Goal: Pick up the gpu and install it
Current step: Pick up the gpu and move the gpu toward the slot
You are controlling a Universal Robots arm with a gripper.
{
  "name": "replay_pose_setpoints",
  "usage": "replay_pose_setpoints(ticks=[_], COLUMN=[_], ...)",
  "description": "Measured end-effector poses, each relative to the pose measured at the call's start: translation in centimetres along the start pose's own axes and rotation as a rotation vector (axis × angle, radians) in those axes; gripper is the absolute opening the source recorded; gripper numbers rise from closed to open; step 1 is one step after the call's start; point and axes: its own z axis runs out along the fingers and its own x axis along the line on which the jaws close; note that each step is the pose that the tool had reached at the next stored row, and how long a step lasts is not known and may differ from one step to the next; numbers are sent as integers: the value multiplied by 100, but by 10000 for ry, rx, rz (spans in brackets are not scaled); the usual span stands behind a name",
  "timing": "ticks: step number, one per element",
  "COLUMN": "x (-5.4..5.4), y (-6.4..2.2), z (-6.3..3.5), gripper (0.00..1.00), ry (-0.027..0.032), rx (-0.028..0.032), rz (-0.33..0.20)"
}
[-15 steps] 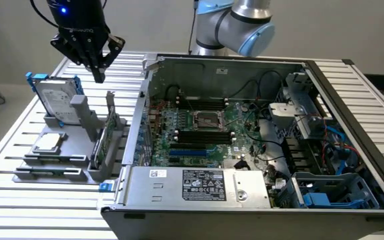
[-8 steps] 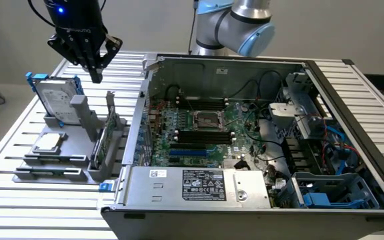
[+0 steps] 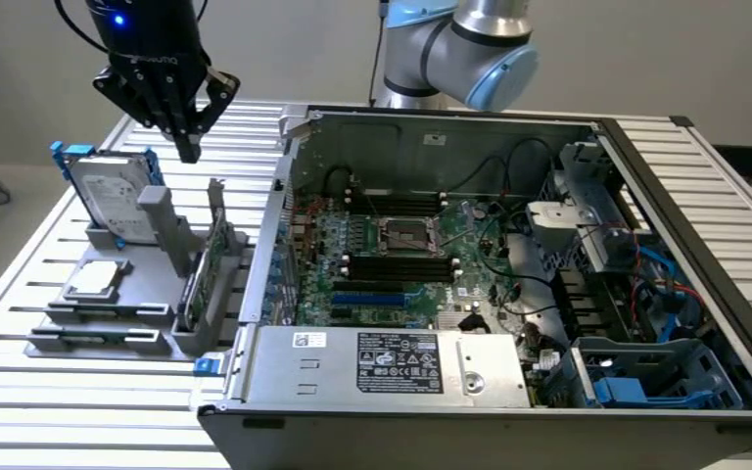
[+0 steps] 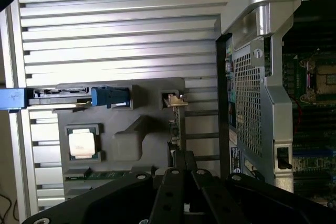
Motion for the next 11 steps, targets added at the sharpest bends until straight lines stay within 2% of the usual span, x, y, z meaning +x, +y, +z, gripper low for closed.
replay_pose_setpoints(ticks=[4,7,9,10,11], x=[0,0,1,3,3], y=[0,0,-7,-24,-50], z=[0,0,9,24,37], gripper=[17,36,36,42,42], ry=[0,5,10,13,18], rx=[0,1,1,2,4], rz=[0,0,0,1,1])
